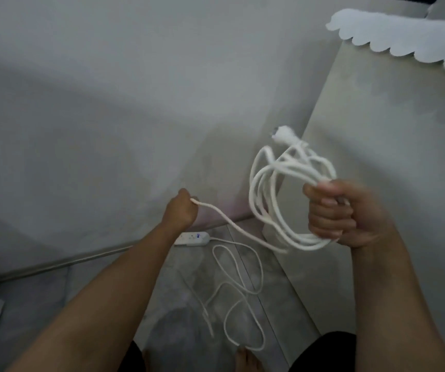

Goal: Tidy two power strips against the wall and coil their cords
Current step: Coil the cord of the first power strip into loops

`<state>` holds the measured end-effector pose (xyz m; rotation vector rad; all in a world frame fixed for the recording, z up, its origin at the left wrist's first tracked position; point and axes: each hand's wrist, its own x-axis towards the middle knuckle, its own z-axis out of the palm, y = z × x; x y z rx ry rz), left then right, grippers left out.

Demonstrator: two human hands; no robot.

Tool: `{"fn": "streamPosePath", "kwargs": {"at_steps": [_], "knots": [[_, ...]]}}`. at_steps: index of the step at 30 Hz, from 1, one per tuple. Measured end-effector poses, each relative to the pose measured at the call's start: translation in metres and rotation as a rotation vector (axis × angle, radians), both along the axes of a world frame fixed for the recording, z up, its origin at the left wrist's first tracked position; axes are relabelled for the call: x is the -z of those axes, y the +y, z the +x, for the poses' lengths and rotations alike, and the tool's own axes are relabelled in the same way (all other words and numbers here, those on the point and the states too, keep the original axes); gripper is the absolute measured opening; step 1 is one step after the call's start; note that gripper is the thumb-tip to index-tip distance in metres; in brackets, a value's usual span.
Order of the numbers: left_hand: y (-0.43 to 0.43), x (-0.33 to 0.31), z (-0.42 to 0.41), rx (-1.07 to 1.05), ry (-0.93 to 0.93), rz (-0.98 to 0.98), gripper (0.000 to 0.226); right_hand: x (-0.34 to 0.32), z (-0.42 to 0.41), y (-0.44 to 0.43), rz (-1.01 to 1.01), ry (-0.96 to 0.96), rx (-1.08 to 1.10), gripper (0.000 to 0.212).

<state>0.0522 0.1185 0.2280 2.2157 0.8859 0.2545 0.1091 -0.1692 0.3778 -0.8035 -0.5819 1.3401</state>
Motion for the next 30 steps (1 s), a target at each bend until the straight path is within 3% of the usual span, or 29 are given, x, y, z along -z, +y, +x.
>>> {"fn": "streamPosePath", "kwargs": {"at_steps": [5,7,9,13,16,19,22,25,30], "knots": [[-0.019,-0.002,0.004,0.16,0.116,0.293,0.028,0.019,-0.023,0.027,-0.609,-0.597,-0.114,0.039],[-0.024,-0.006,0.007,0.172,0.155,0.29,0.028,0.033,-0.03,0.043,-0.788,-0.733,-0.127,0.043],[-0.022,-0.009,0.006,0.164,0.178,0.201,0.028,0.048,-0.031,0.058,-0.889,-0.787,-0.035,0.034],[-0.017,-0.03,0.002,0.133,0.087,-0.196,0.008,0.075,-0.022,0.083,-0.952,-0.77,0.246,0.021],[-0.028,-0.054,-0.003,0.124,-0.045,-0.471,0.02,0.096,-0.019,0.098,-0.989,-0.759,0.35,0.017],[-0.046,-0.072,-0.011,0.193,-0.175,-0.531,0.017,0.109,-0.018,0.108,-1.023,-0.686,0.436,0.006],[-0.063,-0.079,-0.019,0.276,-0.234,-0.604,0.009,0.114,-0.014,0.115,-1.026,-0.626,0.525,0.022],[-0.069,-0.082,-0.024,0.33,-0.251,-0.667,0.014,0.111,-0.011,0.117,-0.945,-0.493,0.64,0.02],[-0.072,-0.079,-0.028,0.31,-0.215,-0.476,0.016,0.109,-0.005,0.109,-0.797,-0.184,0.764,0.025]]}}
